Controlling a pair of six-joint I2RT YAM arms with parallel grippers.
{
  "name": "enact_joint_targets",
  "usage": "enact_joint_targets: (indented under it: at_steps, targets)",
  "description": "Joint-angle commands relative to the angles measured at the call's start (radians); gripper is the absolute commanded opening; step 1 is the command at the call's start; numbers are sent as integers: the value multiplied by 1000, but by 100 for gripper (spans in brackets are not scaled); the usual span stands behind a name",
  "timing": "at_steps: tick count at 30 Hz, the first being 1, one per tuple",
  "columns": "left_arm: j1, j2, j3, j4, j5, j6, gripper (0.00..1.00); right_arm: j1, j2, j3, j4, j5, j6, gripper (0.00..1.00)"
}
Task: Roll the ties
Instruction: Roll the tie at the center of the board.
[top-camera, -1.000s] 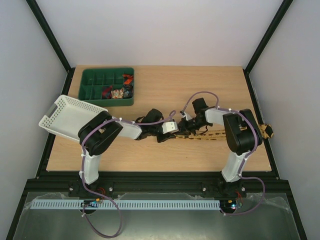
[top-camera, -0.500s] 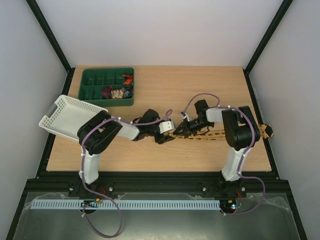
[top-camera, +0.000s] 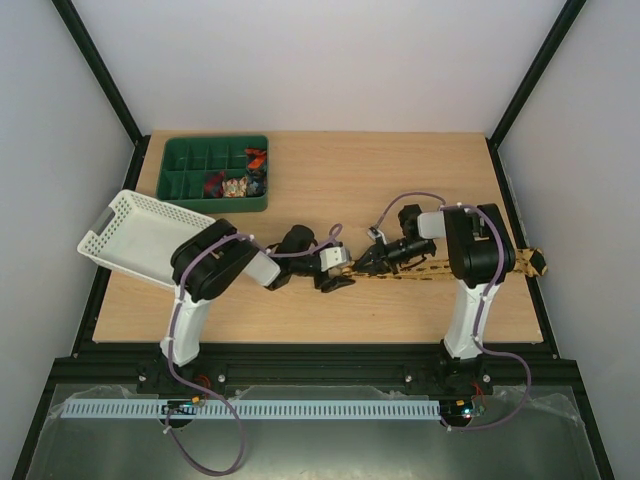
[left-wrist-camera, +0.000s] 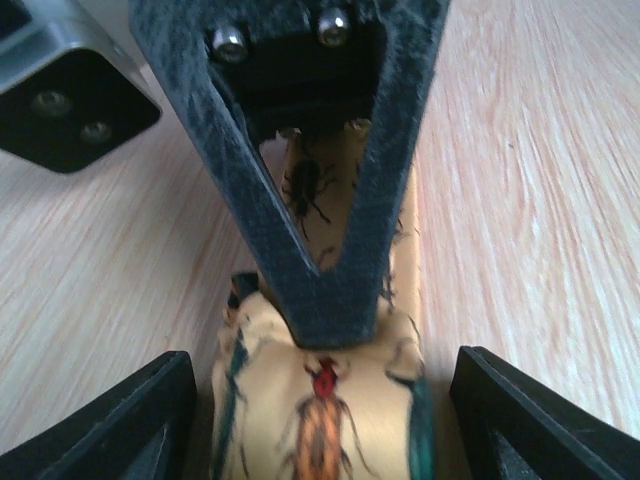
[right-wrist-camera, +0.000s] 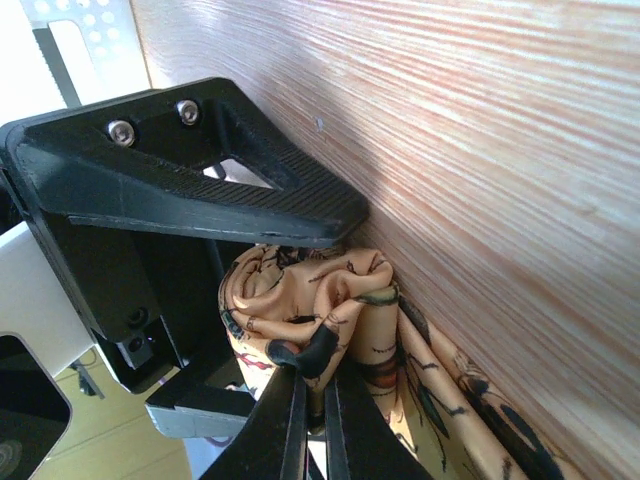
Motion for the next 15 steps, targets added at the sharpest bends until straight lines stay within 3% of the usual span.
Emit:
enact_joint_targets:
  at_steps: [1, 7, 13, 15]
  targets:
    - [-13, 96, 25, -13, -5, -23, 71, -1, 70, -6, -124, 96, -41, 1]
    - [-14, 95, 42, -135, -26, 44, 55, -9, 57, 20, -172, 60, -61, 1]
    - [7, 45, -6, -275, -33, 120, 33, -14, 20, 58, -230, 41, -89, 1]
    - [14, 41, -4, -303, -49, 127, 31, -24, 25, 55, -253, 57, -109, 1]
